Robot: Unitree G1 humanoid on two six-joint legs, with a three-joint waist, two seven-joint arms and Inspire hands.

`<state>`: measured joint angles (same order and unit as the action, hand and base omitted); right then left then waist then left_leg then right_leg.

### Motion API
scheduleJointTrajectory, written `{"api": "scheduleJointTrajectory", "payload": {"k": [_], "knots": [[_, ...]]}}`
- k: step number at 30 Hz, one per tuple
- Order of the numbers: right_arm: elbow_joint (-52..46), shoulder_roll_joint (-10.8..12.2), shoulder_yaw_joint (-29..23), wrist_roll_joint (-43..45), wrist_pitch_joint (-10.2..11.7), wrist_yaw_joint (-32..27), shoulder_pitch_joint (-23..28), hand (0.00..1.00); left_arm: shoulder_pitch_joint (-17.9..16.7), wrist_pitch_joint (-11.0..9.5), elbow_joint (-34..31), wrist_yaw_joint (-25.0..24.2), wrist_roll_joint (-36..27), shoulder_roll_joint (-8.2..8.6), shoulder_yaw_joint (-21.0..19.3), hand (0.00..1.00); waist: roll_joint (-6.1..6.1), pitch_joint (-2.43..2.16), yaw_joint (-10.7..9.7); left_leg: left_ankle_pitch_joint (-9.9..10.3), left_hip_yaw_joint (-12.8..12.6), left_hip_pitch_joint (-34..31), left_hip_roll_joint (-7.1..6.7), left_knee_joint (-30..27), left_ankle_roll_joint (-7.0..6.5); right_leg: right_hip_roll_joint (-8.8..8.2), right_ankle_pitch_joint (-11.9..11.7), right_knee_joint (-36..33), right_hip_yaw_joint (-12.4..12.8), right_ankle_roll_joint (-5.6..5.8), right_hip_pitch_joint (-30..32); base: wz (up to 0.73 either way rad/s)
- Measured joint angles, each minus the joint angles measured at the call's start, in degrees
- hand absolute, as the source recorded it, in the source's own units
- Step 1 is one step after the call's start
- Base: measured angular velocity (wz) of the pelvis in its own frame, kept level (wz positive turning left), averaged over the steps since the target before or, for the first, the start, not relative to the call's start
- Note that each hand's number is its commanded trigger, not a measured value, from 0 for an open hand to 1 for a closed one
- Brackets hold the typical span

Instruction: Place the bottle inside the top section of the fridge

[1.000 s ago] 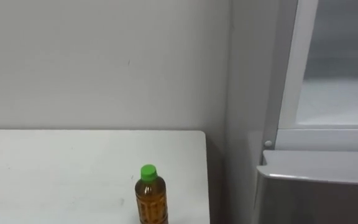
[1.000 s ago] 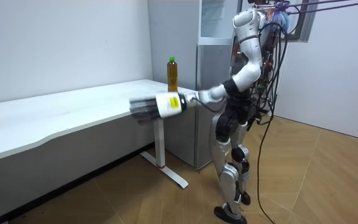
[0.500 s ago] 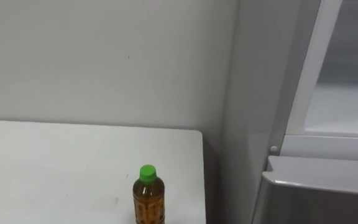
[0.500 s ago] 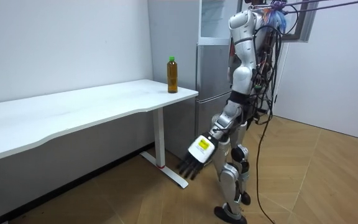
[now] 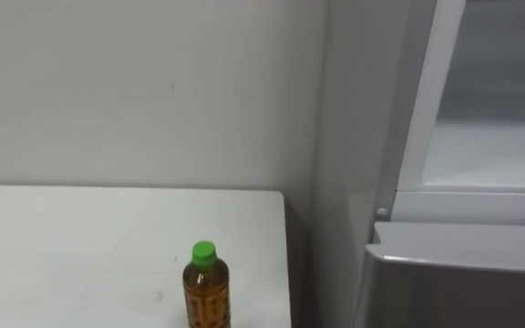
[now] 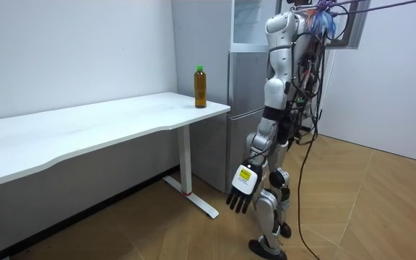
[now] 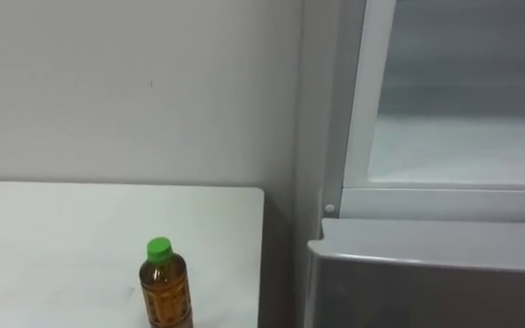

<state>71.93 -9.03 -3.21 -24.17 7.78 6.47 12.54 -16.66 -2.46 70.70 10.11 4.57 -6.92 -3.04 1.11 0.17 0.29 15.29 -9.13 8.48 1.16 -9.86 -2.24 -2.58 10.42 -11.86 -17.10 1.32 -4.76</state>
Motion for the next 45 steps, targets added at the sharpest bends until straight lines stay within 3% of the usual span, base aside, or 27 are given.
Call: {"api": "scheduleJointTrajectory", "payload": {"k": [8,14,17,22,27,33,39,45], "knots": [[-1.4,0.0,0.1,2.1,-0.3,0.1,-0.2,0.00,1.5,1.3,-0.5,-4.8,0.1,-0.13,0.0,0.00,0.00,0.00,-0.1,0.0,-0.5,0.1,0.01,0.1,0.01,0.09,0.0,0.0,0.8,-0.02,0.6,-0.04],[-11.4,-0.9,2.6,10.6,-1.6,0.6,-0.1,0.00,1.8,1.3,-1.2,-7.3,0.1,-0.80,0.0,0.00,-0.33,0.10,0.1,0.0,-1.6,-0.5,0.09,0.1,0.02,0.07,-0.1,-1.0,1.4,-0.16,1.8,-0.10],[-17.7,-0.8,4.8,15.2,-1.7,3.8,-0.6,0.00,1.7,1.3,-1.4,-8.6,0.1,-1.17,0.1,0.00,-0.83,0.01,0.1,0.0,-1.6,-1.0,0.09,-0.5,0.00,-0.09,-0.1,-1.4,1.3,-0.17,2.1,0.01],[-31.0,-1.6,8.5,15.6,-2.9,9.7,-0.6,0.00,1.2,1.4,-3.0,-11.1,0.2,-2.23,0.9,0.00,-1.42,0.24,0.4,0.2,-1.4,-2.2,0.11,-1.7,-0.11,-0.35,-0.1,-2.0,1.1,-0.17,2.9,0.04],[-46.0,-6.6,9.6,16.3,-5.8,17.8,2.5,0.00,0.1,1.3,-6.4,-14.2,2.5,-4.09,-0.2,0.00,-2.34,0.00,2.1,0.3,-1.2,-2.4,0.13,-1.8,-0.14,-0.35,-0.1,-1.9,0.9,-0.22,2.8,0.02],[-59.9,-9.3,9.0,16.3,-7.2,25.5,4.5,0.00,-0.5,1.4,-6.6,-15.6,2.4,-4.90,-0.1,0.00,-3.25,-0.01,2.8,0.3,-1.5,-2.9,0.22,-2.1,-0.12,-0.34,-0.2,-2.4,0.9,-0.31,3.6,-0.02],[-71.1,-9.3,7.4,14.3,-7.2,29.6,4.2,0.00,-0.4,1.4,-6.5,-15.9,2.2,-5.49,-0.1,0.00,-3.56,-0.13,4.2,0.3,-2.0,-2.6,0.23,-1.9,-0.12,-0.30,-0.2,-2.6,1.3,-0.31,3.8,-0.04],[-75.0,-9.4,6.3,7.9,-7.2,30.2,0.9,0.00,-0.1,1.3,-6.1,-15.4,1.8,-5.58,0.7,0.00,-4.11,-0.09,4.5,0.3,-2.4,-1.6,0.18,-1.9,-0.14,-0.32,-0.2,-2.7,2.0,-0.31,3.1,-0.04]]}}
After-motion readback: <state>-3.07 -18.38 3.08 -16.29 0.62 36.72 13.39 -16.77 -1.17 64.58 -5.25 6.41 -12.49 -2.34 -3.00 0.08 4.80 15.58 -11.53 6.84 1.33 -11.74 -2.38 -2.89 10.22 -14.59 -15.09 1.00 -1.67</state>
